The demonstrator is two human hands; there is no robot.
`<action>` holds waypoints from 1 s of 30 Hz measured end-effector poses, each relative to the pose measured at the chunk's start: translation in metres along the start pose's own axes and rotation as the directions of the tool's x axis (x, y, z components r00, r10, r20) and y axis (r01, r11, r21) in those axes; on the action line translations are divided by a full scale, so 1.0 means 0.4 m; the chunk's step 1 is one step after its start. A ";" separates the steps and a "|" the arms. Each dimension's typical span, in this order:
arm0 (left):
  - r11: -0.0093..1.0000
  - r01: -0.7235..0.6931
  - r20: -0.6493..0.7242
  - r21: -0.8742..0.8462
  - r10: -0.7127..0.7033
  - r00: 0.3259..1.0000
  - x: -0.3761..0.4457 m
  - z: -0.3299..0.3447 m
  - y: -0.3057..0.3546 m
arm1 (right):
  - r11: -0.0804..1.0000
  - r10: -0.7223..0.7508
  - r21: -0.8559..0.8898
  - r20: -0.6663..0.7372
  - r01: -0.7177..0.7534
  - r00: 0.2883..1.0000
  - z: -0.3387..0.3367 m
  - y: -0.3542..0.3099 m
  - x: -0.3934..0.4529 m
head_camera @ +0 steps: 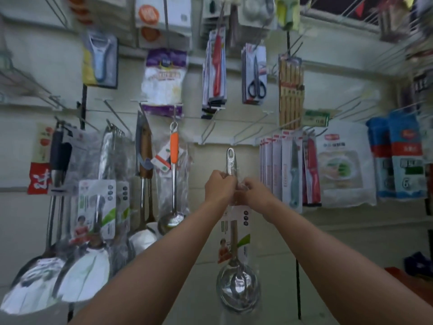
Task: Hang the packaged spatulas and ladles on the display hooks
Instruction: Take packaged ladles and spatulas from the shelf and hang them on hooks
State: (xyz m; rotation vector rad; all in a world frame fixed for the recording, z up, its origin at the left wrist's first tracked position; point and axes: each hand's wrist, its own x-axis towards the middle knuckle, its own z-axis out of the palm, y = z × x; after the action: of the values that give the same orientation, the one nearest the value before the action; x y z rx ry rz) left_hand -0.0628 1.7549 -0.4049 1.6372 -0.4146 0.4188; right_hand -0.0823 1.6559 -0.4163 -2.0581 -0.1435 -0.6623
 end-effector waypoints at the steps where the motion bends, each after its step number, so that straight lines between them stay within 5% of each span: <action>1: 1.000 -0.008 -0.005 -0.005 0.008 1.000 0.015 -0.007 0.007 | 1.000 0.002 0.000 -0.002 -0.002 1.000 0.001 -0.011 0.016; 20: 0.998 -0.066 0.075 0.016 0.065 0.995 0.228 -0.098 0.102 | 0.985 -0.096 0.147 0.017 0.092 0.995 0.033 -0.138 0.231; 30: 0.988 -0.124 0.017 0.089 0.123 0.992 0.221 -0.090 0.068 | 0.997 0.046 0.069 -0.110 -0.039 0.993 0.076 -0.102 0.284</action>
State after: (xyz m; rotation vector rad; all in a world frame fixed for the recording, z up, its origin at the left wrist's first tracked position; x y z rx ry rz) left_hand -0.0010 1.7858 -0.3338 1.7076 -0.5136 0.5280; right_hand 0.0116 1.6858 -0.3403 -1.9500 -0.0565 -0.7347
